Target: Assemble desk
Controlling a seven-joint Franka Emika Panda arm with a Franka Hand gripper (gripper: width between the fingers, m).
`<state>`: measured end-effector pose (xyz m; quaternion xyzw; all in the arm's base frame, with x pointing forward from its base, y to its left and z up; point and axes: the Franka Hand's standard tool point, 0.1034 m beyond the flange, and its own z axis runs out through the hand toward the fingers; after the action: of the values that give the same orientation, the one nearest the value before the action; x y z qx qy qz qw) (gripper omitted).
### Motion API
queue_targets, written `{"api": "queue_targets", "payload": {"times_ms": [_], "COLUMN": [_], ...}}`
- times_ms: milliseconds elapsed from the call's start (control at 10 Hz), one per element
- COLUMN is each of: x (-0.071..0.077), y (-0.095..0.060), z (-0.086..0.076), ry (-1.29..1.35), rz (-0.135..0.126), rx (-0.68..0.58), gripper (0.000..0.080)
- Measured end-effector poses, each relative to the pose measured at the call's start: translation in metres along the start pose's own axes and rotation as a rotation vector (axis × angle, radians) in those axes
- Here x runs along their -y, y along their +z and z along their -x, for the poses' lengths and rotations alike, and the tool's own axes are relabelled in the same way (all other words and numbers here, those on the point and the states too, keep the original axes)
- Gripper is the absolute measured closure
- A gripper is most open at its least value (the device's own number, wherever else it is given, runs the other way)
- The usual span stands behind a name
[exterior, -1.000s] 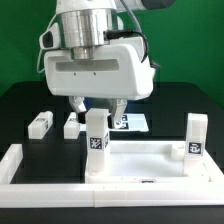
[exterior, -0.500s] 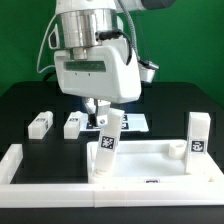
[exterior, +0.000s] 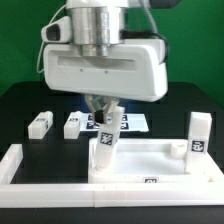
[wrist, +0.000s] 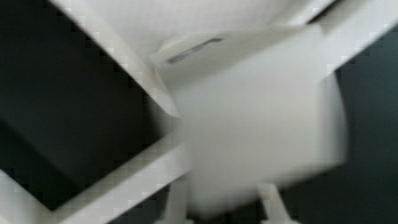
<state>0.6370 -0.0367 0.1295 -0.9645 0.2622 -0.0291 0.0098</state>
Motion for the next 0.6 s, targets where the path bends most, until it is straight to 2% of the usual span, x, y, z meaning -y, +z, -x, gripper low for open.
{"api": "queue_targets", "payload": {"times_ms": [100,300,400,500,600], "x": [0.0,0.0,-0.001,-0.006,-0.007], "y": [-0.001,0.0,0.0,-0.001,-0.011], "z": [-0.001,0.0,0.001,0.005,0.004], "ry": [-0.027,-0.027,-0.023,-0.003,0.0], "rz": [-0.007,-0.006,-0.006,-0.004,-0.004], "rx": [-0.002,0.0,0.007,0.058,0.088], "gripper": [0.0797,0.054,0.054,0.0357,0.0228]}}
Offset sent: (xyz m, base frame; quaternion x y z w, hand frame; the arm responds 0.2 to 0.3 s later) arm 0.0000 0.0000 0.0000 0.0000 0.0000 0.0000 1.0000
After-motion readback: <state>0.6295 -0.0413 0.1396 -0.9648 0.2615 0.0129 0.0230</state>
